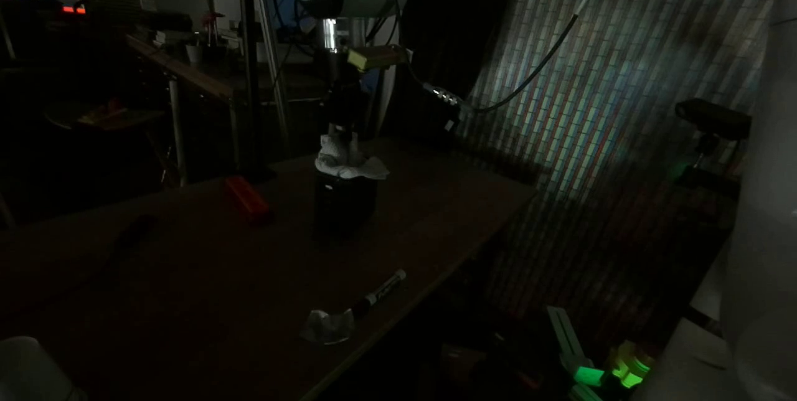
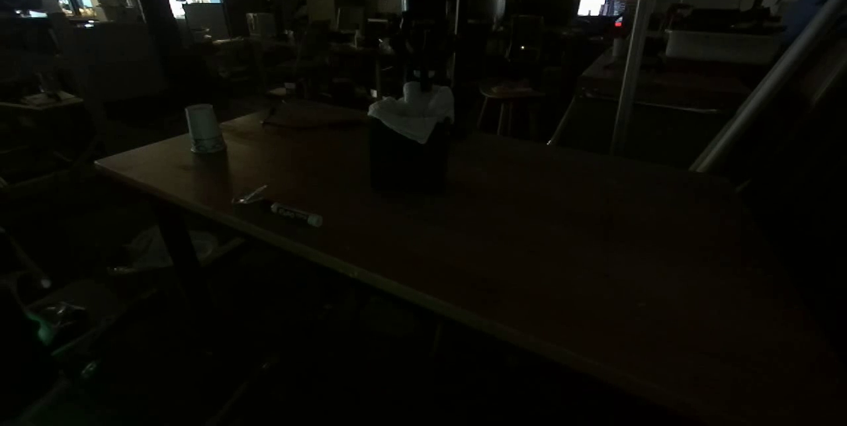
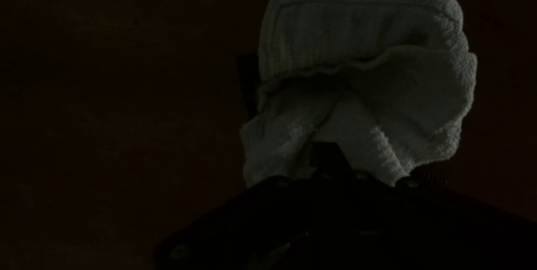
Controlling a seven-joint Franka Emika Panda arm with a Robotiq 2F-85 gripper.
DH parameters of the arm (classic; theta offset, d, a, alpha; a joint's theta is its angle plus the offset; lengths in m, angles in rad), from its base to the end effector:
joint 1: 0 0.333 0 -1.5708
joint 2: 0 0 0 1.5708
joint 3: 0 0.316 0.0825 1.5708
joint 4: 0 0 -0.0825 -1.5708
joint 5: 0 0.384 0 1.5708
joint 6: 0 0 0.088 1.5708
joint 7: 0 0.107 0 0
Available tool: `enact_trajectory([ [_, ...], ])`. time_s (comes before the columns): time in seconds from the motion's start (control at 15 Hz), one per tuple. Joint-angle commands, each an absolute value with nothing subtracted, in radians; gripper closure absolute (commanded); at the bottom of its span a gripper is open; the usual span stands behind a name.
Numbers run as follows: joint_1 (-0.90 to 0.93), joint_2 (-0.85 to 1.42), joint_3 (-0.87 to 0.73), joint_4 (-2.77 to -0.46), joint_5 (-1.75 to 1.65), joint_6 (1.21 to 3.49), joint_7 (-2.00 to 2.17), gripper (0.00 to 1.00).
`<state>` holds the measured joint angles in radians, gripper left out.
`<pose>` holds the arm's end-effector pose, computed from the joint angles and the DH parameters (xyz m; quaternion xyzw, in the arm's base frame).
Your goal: Shove the cloth in the box
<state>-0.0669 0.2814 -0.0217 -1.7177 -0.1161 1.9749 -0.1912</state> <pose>0.6331 -0.0626 0.4206 0.9955 0.0750 -0.0198 0.0538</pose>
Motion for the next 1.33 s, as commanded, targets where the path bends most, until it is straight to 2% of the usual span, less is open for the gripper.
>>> enact_trajectory([
  [0.0,-0.061,0.292,-0.022,-1.664,-0.13,2.005,-0.226,0.99],
  [0.93,-0.071,0.52,-0.015,-1.41,-0.132,1.994,-0.347,0.99],
  [1.27,-0.074,0.544,-0.013,-1.391,-0.124,1.985,-0.358,0.99],
])
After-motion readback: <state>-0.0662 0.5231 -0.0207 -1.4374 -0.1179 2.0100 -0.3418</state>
